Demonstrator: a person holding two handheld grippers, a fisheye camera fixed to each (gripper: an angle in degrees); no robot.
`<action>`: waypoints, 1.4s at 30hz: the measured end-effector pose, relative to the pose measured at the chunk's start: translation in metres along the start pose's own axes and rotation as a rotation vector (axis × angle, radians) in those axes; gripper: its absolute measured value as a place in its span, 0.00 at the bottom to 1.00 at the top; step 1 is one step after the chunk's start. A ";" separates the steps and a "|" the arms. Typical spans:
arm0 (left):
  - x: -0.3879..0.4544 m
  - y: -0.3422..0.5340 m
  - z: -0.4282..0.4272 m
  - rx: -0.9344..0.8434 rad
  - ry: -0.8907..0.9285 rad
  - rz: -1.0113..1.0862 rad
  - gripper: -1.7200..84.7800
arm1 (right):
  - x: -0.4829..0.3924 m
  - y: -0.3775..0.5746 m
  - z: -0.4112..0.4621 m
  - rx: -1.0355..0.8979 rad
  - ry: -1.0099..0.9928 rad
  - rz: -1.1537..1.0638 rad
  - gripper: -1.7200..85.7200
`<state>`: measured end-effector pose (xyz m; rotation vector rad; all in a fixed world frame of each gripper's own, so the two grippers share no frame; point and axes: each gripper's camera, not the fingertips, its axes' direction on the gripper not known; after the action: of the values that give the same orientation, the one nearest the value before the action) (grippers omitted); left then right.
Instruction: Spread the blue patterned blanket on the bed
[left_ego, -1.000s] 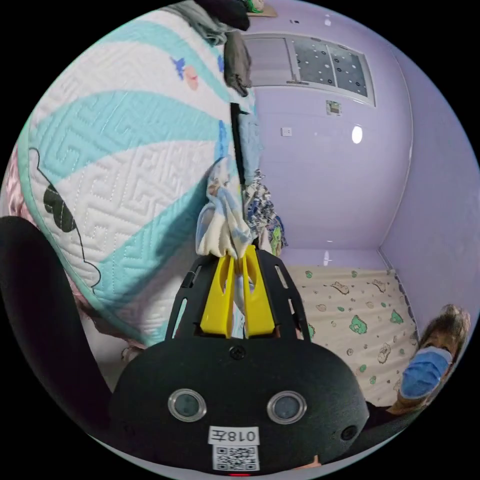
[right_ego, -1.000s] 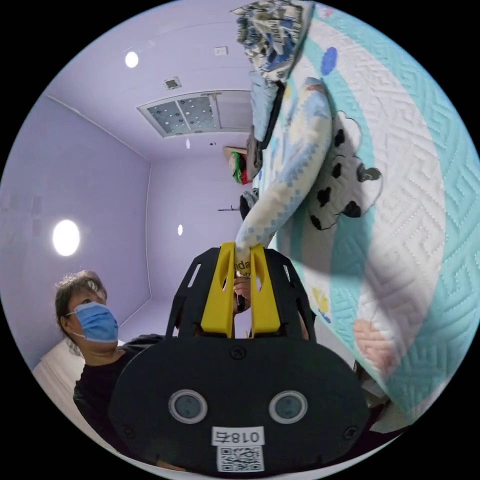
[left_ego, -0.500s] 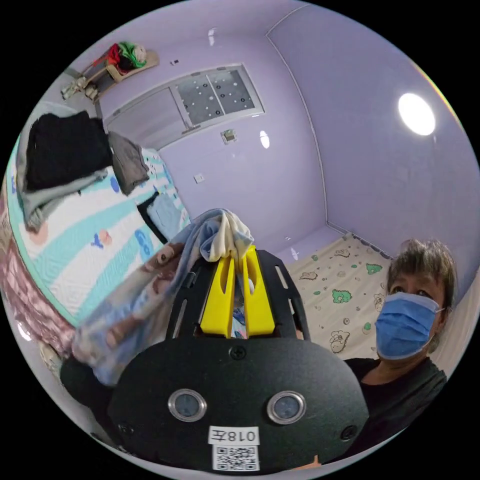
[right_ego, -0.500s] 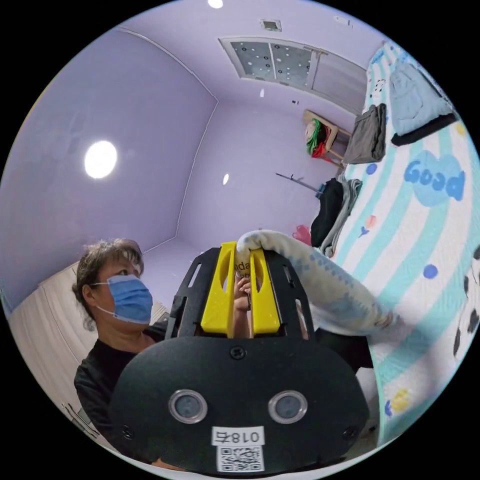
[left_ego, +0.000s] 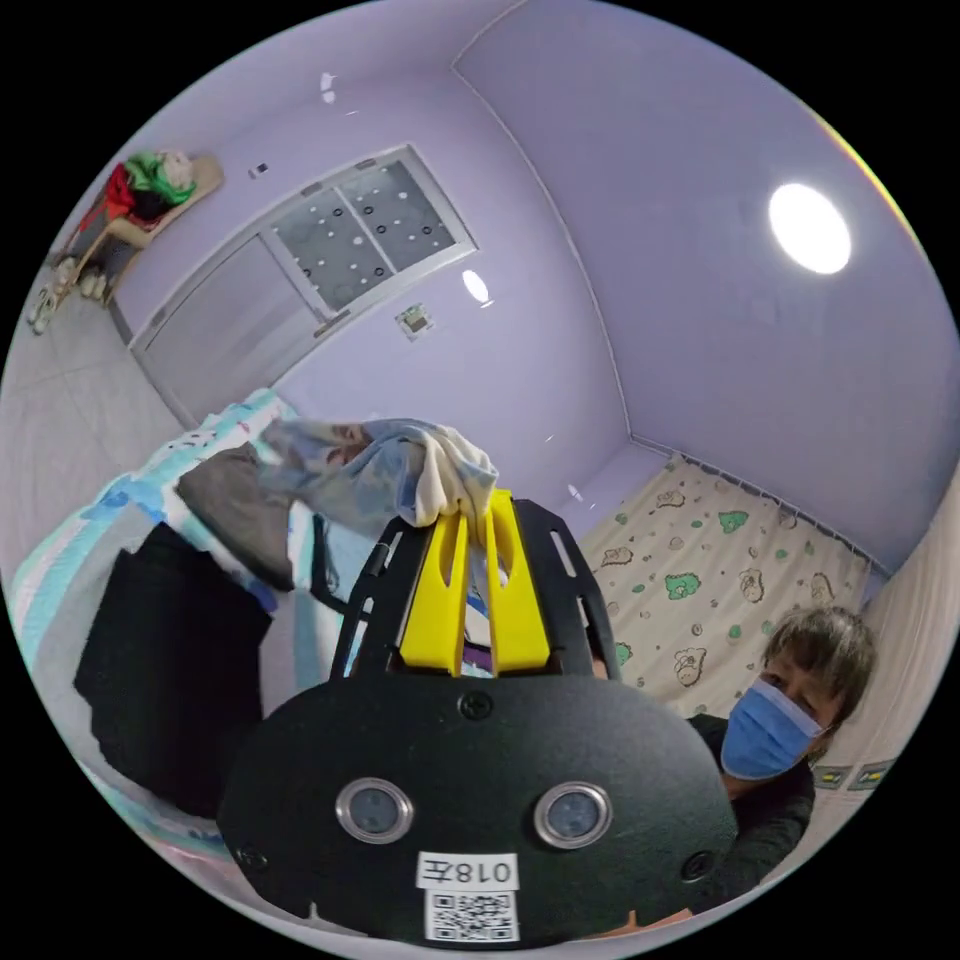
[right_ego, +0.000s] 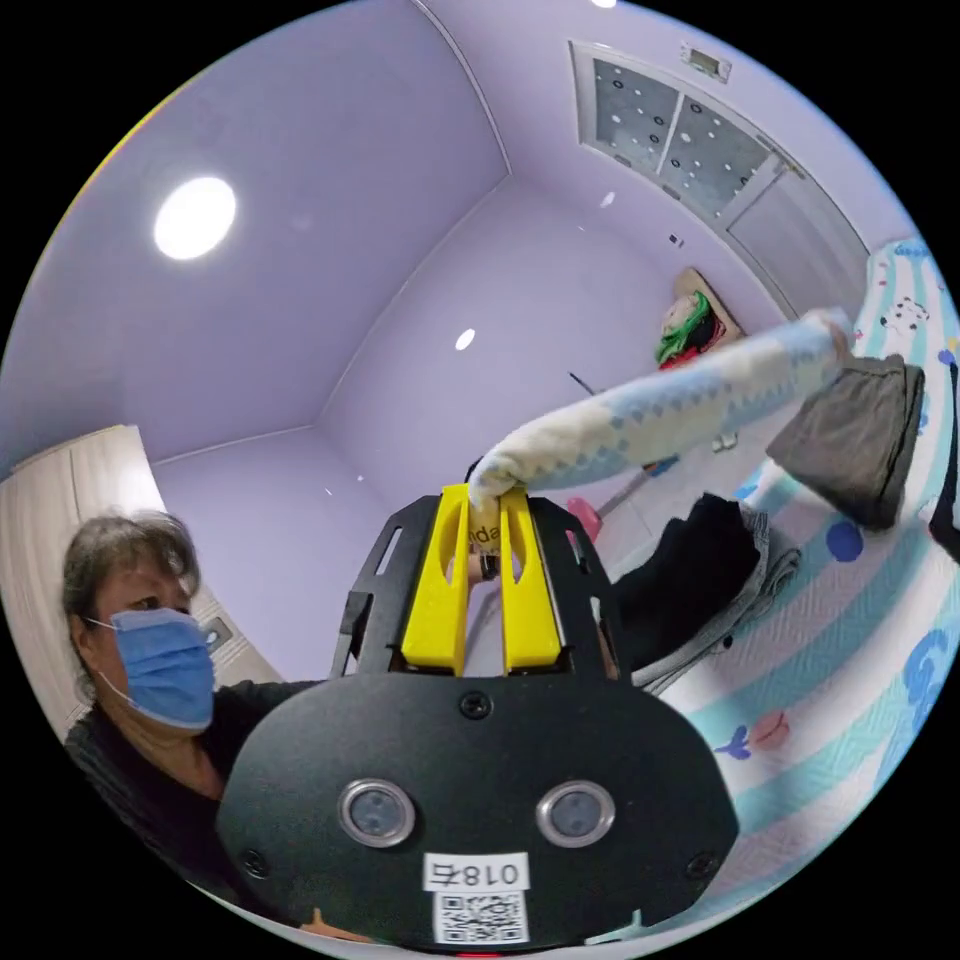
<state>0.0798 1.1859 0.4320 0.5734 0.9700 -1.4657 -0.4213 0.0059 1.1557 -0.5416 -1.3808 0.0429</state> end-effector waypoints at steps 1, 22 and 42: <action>-0.039 -0.001 -0.024 -0.030 -0.016 -0.041 0.01 | 0.023 0.015 0.029 -0.025 0.022 0.037 0.08; -0.183 0.062 -0.216 0.085 -0.259 -0.505 0.11 | 0.141 0.205 0.197 -0.240 0.119 0.545 0.10; 0.483 0.252 0.020 0.132 -0.416 1.065 0.17 | -0.285 0.472 -0.046 0.174 1.295 -0.802 0.09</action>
<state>0.2545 0.9205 -0.0113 0.6892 0.1426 -0.6279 -0.3051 0.3077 0.7073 0.1993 -0.2235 -0.7147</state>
